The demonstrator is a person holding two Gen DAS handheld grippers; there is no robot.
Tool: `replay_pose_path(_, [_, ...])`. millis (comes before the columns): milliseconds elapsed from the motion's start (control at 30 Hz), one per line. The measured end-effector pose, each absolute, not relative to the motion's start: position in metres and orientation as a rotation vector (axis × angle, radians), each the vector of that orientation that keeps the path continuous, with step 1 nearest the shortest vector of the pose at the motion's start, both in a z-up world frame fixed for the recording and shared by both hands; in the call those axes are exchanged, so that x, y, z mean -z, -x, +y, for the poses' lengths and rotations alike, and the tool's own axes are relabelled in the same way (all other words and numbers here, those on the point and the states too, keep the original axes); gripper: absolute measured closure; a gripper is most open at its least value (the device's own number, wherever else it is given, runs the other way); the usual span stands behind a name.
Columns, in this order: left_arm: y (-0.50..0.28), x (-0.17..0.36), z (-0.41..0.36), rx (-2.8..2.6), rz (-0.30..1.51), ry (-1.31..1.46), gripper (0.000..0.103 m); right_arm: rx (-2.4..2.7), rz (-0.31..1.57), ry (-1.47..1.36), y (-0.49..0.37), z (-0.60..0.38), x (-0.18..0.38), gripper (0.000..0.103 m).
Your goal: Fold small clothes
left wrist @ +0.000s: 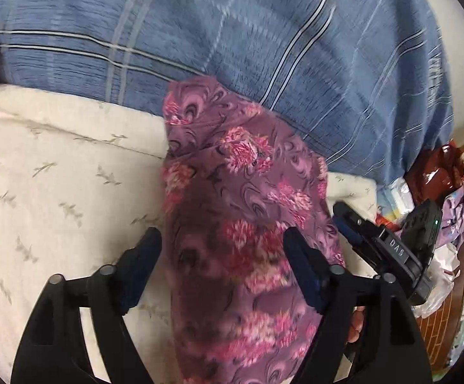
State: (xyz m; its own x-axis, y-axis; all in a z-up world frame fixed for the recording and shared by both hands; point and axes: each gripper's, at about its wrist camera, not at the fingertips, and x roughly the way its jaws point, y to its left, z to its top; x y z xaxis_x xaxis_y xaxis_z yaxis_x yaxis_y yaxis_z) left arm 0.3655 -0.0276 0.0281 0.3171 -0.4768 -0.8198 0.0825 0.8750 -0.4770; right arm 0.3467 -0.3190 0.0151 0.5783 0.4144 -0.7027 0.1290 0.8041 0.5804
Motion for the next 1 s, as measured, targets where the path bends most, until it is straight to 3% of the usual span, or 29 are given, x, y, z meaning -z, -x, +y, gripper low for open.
replay_pose_path(100, [-0.384, -0.019, -0.042, 0.351, 1.247, 0.325, 0.025, -0.212, 1.020, -0.609, -0.367, -0.303, -0.005, 0.051])
replay_pose_path(133, [-0.387, -0.020, -0.044, 0.352, 1.231, 0.309, 0.027, -0.220, 1.022, -0.558, -0.370, -0.296, -0.007, 0.077])
replay_pose_path(233, [-0.401, -0.020, -0.039, 0.298, 1.156, 0.305, 0.046, -0.230, 0.915, -0.530, -0.365, -0.300, -0.022, 0.090])
replay_pose_path(267, [-0.409, -0.009, -0.038, 0.257, 1.187, 0.297, 0.046, -0.194, 0.911, -0.540, -0.365, -0.307, -0.019, 0.093])
replay_pose_path(333, [-0.421, 0.017, -0.037, 0.264, 1.294, 0.354, 0.046, -0.155, 1.028, -0.587, -0.375, -0.319, 0.009, 0.091])
replay_pose_path(400, [-0.419, 0.010, -0.026, 0.272, 1.284, 0.418, 0.047, -0.151, 1.018, -0.609, -0.373, -0.324, 0.006, 0.089])
replay_pose_path(500, [-0.402, -0.006, -0.006, 0.322, 1.239, 0.446, 0.047, -0.233, 0.980, -0.629, -0.360, -0.332, -0.011, 0.077])
replay_pose_path(567, [-0.386, -0.008, 0.011, 0.358, 1.232, 0.475, 0.044, -0.271, 0.990, -0.670, -0.347, -0.343, -0.012, 0.051])
replay_pose_path(600, [-0.378, -0.005, 0.019, 0.378, 1.238, 0.504, 0.043, -0.289, 0.992, -0.698, -0.339, -0.350, -0.009, 0.047])
replay_pose_path(667, [-0.360, 0.006, 0.029, 0.432, 1.265, 0.592, 0.036, -0.325, 0.980, -0.738, -0.323, -0.360, -0.003, 0.045])
replay_pose_path(800, [-0.344, 0.018, 0.015, 0.531, 1.297, 0.680, 0.035, -0.414, 0.959, -0.778, -0.306, -0.352, 0.007, 0.044])
replay_pose_path(867, [-0.337, 0.016, 0.002, 0.565, 1.277, 0.663, 0.022, -0.545, 0.971, -0.809, -0.308, -0.332, 0.007, 0.041])
replay_pose_path(900, [-0.337, 0.012, -0.007, 0.568, 1.269, 0.642, 0.020, -0.553, 0.978, -0.772, -0.308, -0.323, 0.005, 0.041])
replay_pose_path(967, [-0.337, 0.008, -0.022, 0.539, 1.268, 0.614, 0.022, -0.508, 0.991, -0.668, -0.308, -0.310, 0.002, 0.048])
replay_pose_path(1000, [-0.337, 0.007, -0.021, 0.525, 1.263, 0.624, 0.030, -0.479, 0.987, -0.649, -0.308, -0.307, 0.001, 0.054])
